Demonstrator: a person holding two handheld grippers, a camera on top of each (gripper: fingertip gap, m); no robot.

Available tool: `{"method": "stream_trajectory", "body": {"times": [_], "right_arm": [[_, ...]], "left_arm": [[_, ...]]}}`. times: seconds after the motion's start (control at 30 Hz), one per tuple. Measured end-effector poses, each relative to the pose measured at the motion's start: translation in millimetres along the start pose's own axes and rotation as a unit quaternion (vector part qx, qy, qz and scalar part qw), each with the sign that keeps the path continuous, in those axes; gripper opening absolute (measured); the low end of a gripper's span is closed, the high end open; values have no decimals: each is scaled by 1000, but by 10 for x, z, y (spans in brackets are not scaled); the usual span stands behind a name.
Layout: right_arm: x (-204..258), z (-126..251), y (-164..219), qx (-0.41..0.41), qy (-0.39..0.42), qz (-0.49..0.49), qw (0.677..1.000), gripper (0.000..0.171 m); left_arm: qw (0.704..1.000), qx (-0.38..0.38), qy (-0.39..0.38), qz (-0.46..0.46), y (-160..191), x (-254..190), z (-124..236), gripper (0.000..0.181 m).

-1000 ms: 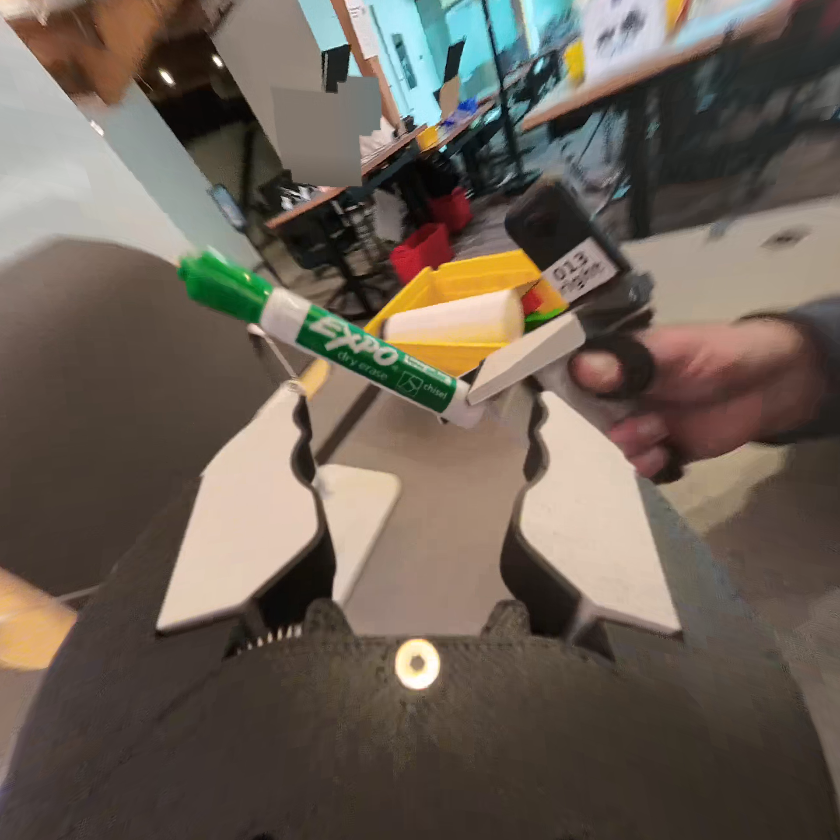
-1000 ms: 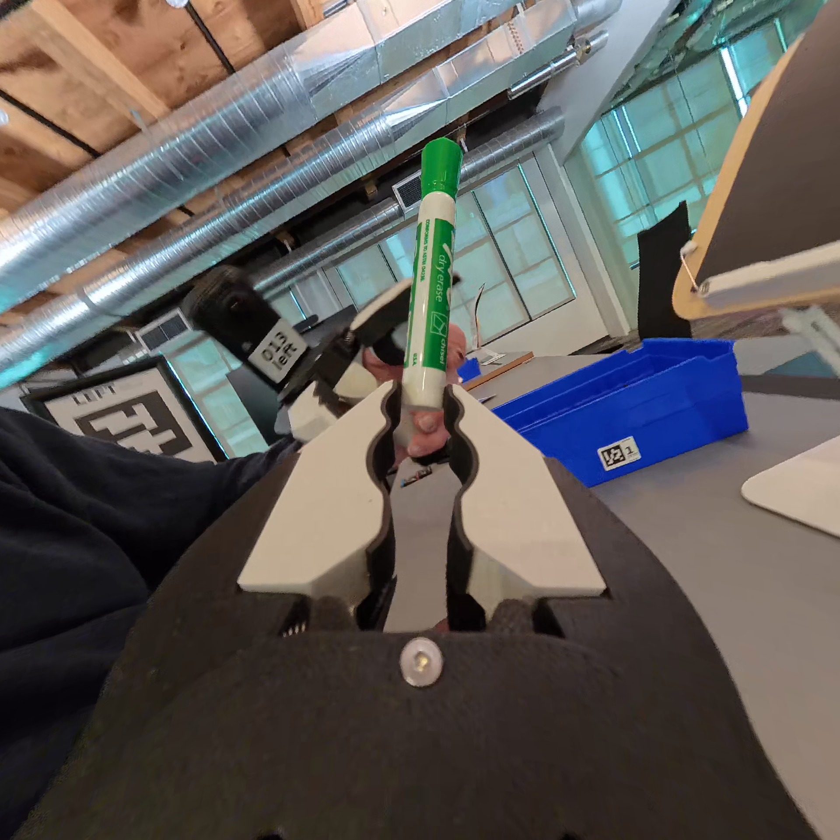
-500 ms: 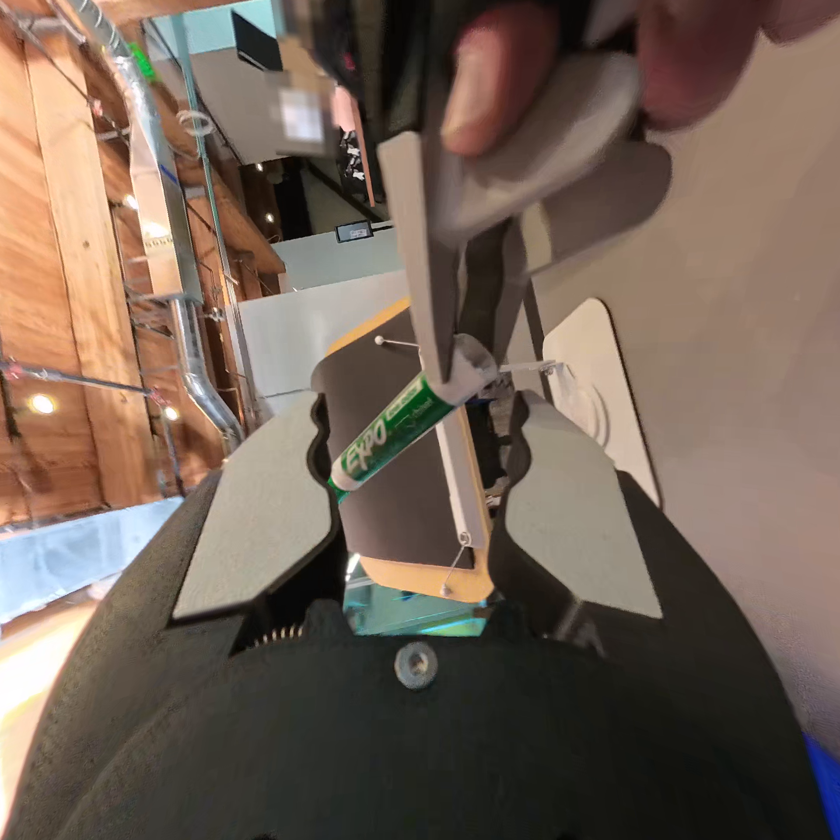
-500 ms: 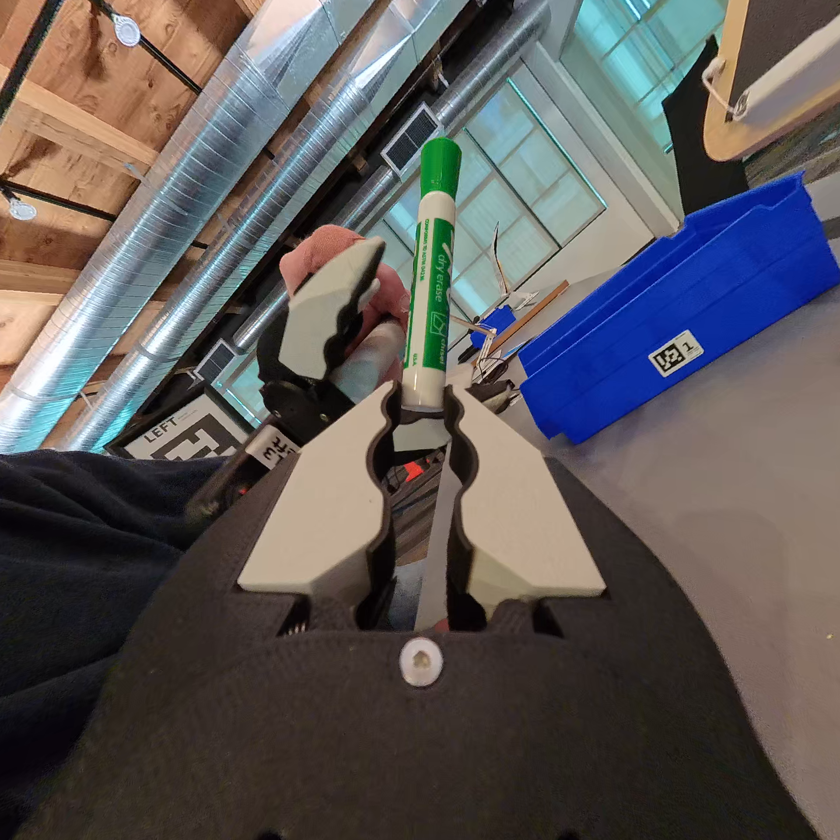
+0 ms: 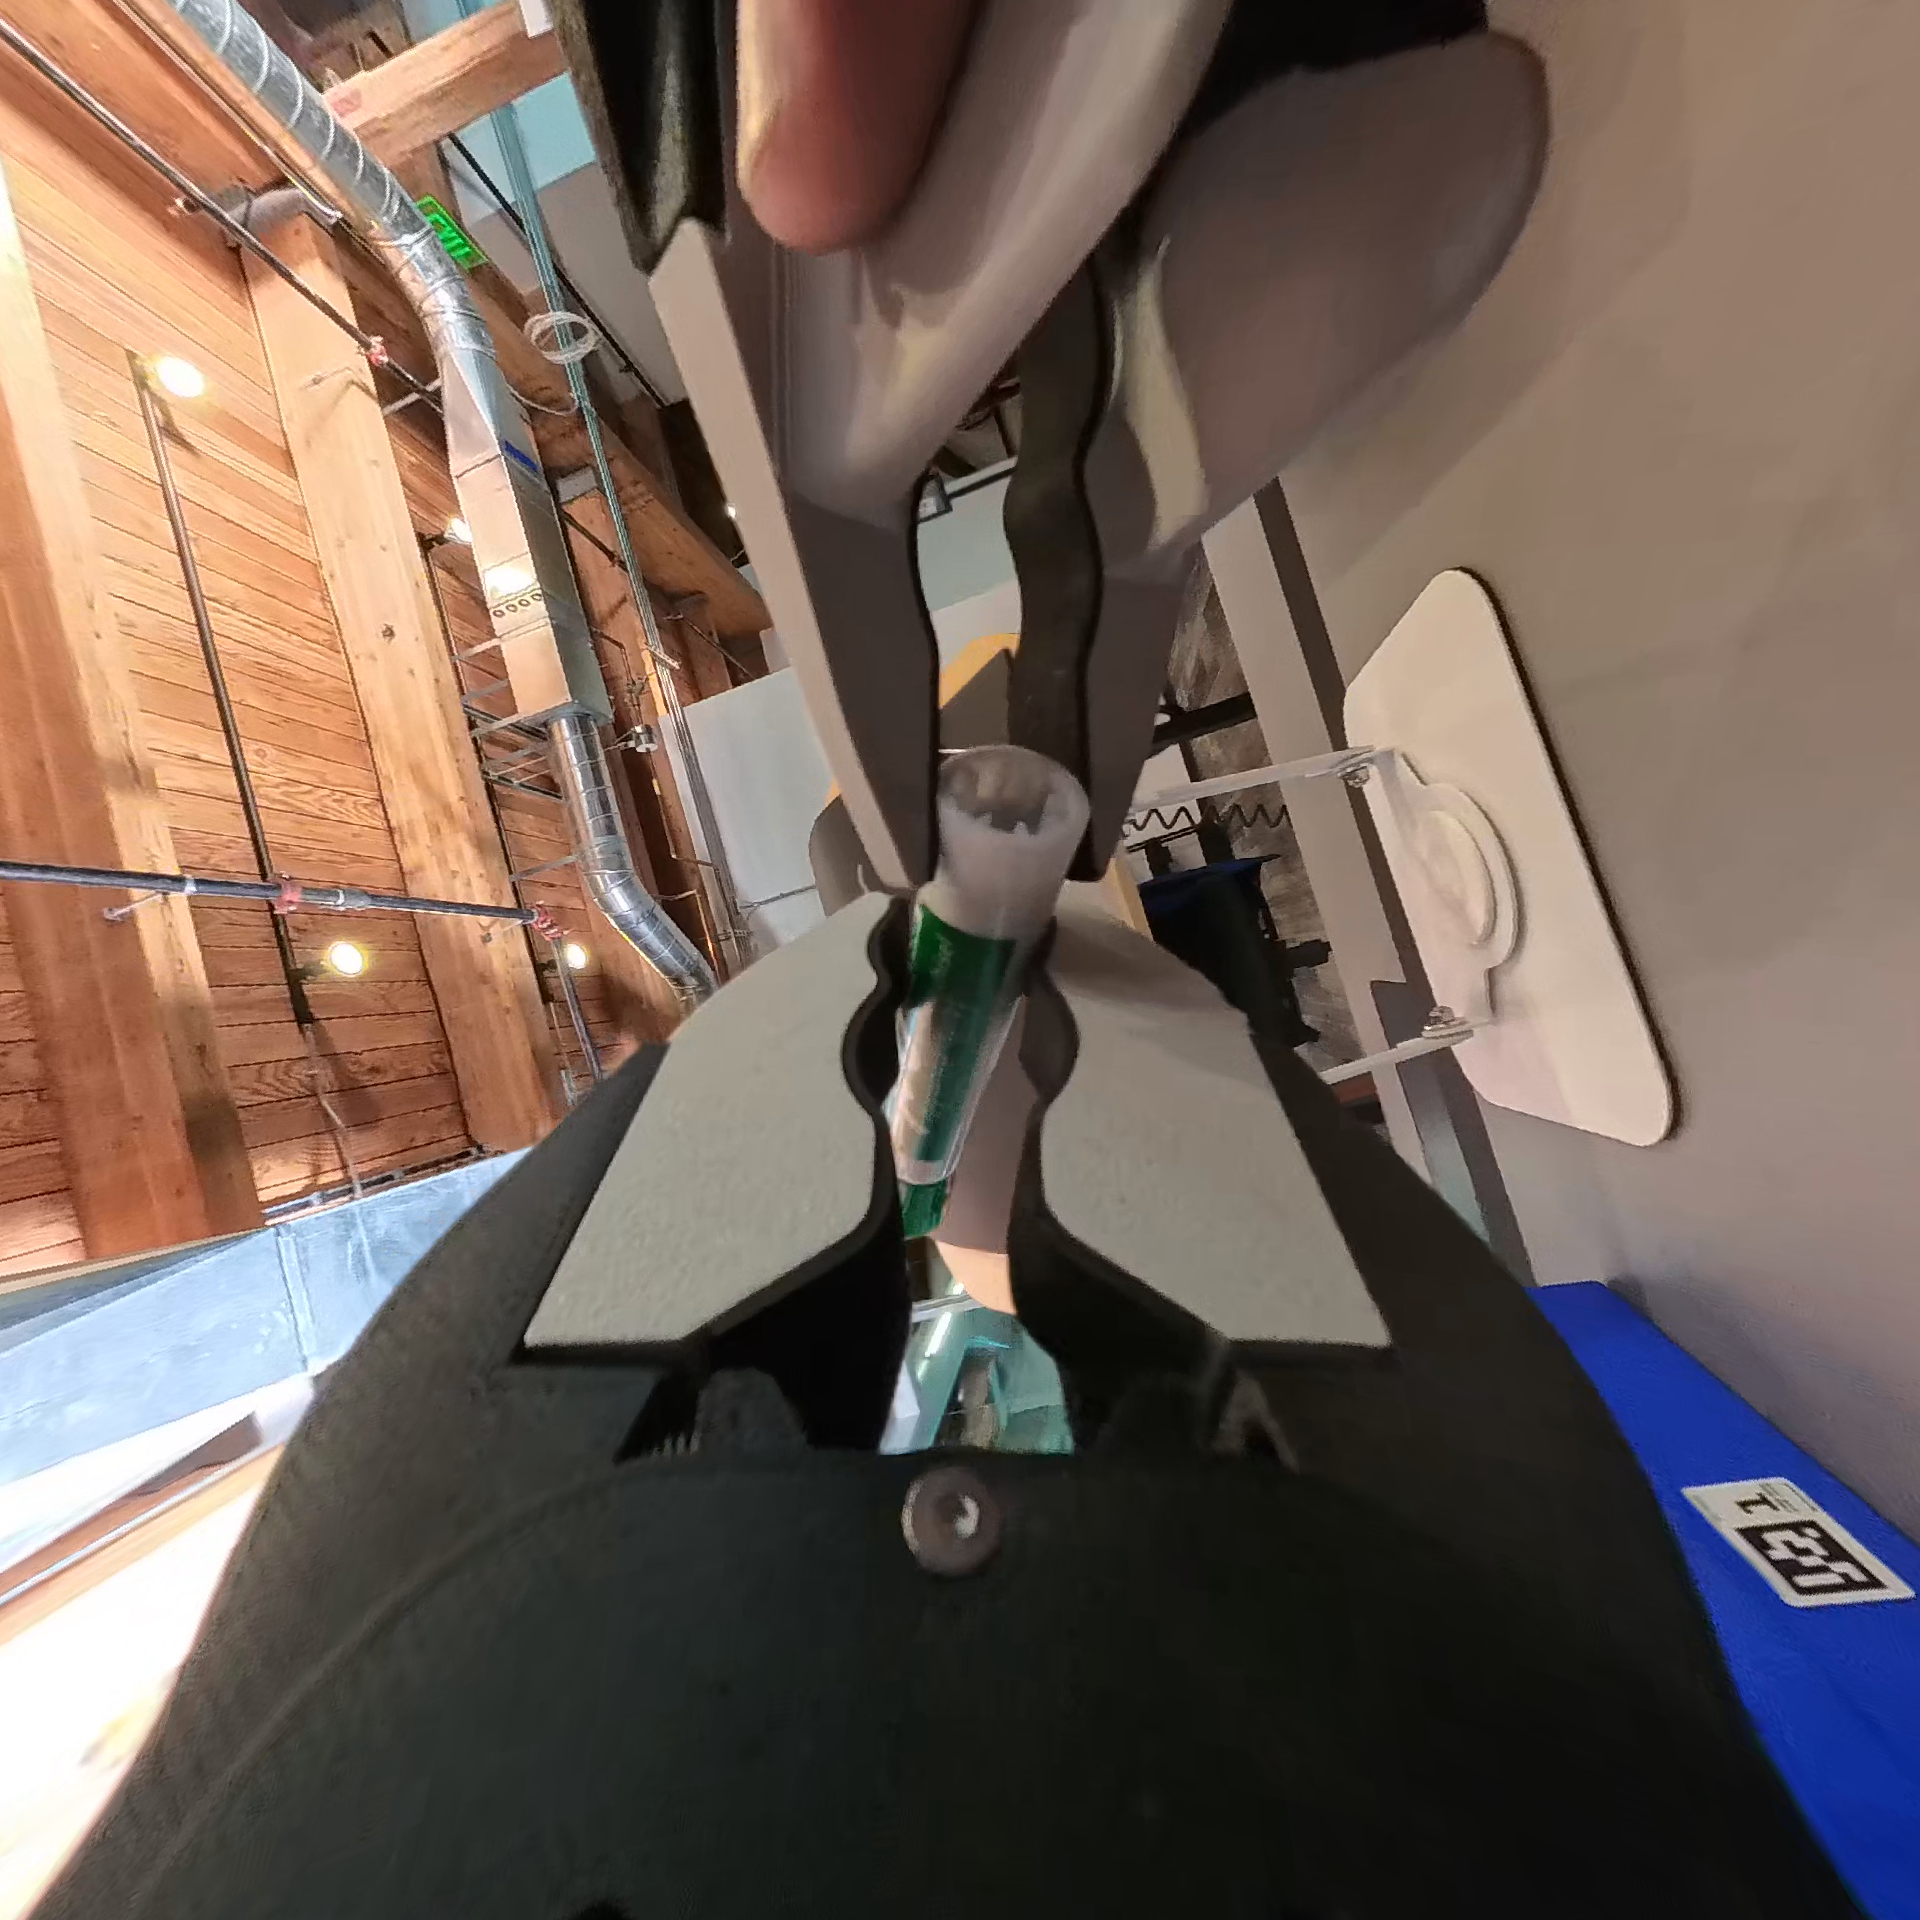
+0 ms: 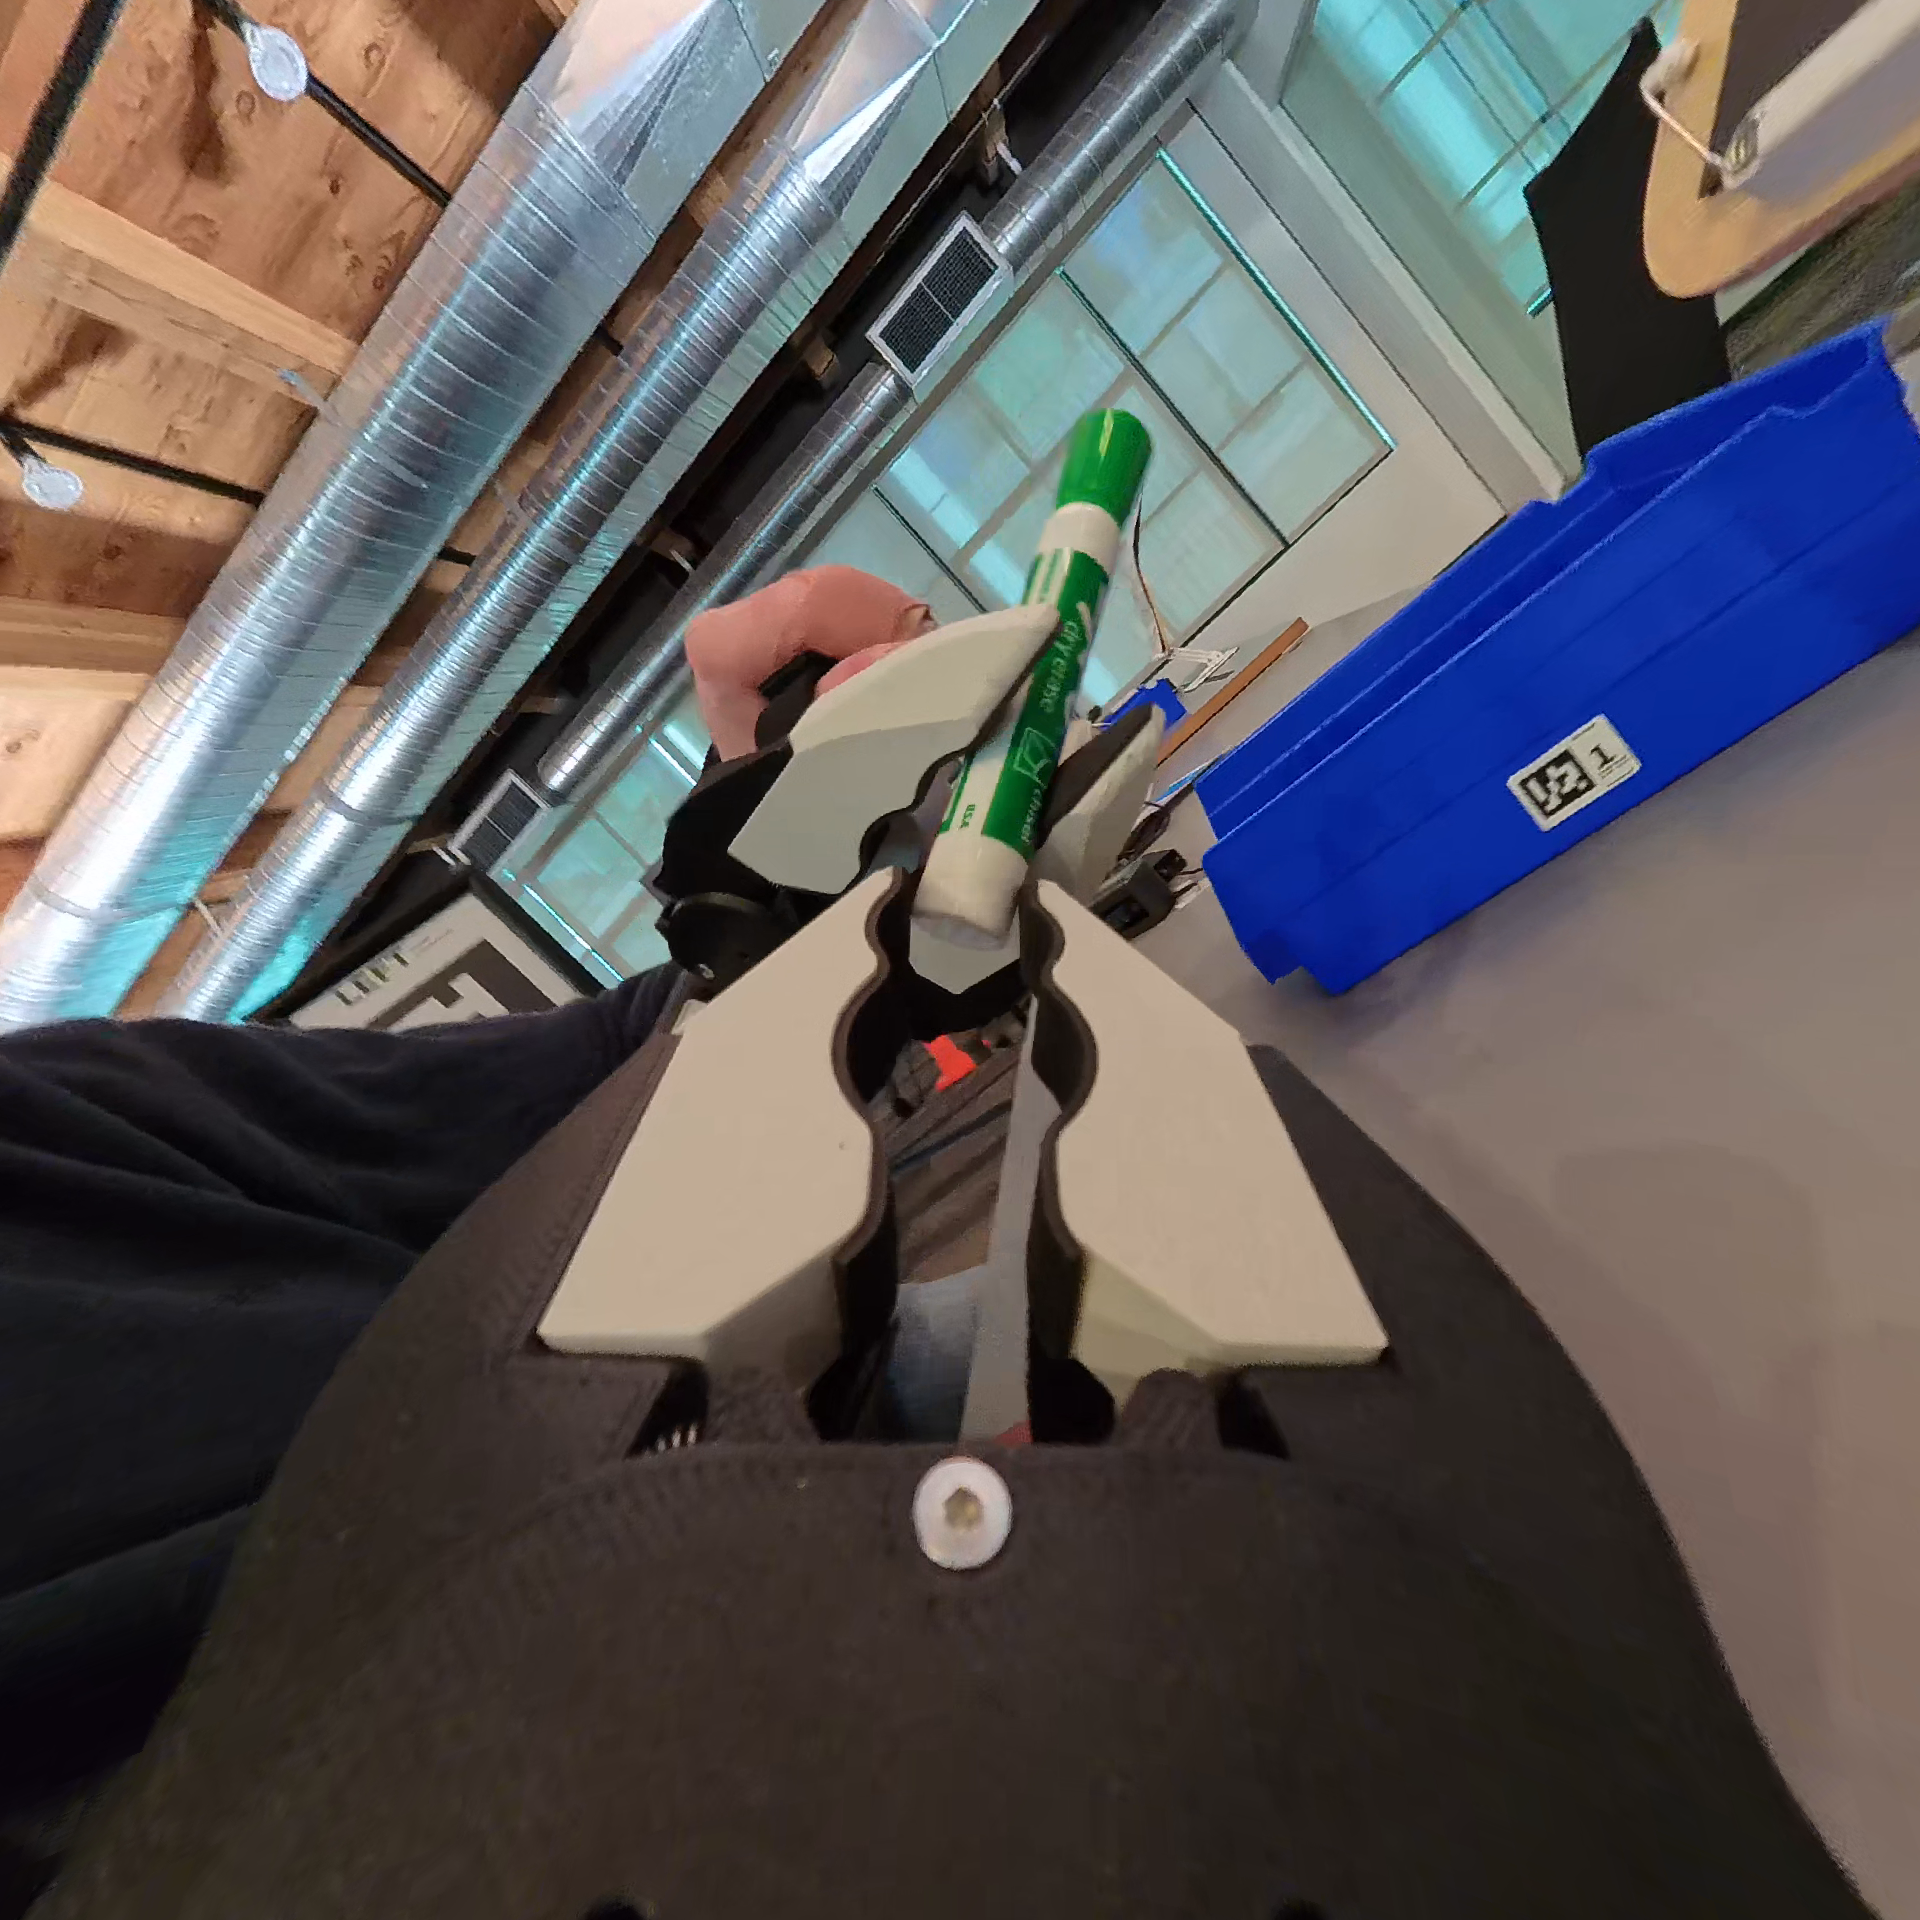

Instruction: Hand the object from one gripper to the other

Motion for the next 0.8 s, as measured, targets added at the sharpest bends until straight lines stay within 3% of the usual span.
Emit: {"method": "stream_trajectory", "body": {"times": [0.17,0.3,0.47,0.63,0.7,0.8], "right_arm": [[82,38,-129,-5,8,97,995,38],[135,81,-235,5,26,190,981,53],[58,101,-239,45,52,285,956,75],[-101,80,-118,91,67,327,938,83],[-126,41,-55,111,72,361,923,87],[-132,1,-8,138,99,468,867,96]], "left_arm": [[989,14,38,146,98,27,3,18],[927,9,107,359,136,41,8,18],[779,-44,180,599,92,156,30,18],[623,-106,237,738,52,288,64,19],[580,-116,254,765,36,303,63,19],[525,-132,282,792,2,322,63,18]]}}
Point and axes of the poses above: each gripper's, where its closed fingertips meet, z back along the fingers, y out of its underside, x = y × z across the jaws, the point moved 2 cm from there along z, back along the fingers, and after that the axes turned 8 degrees about z, right-handed, at the moved point
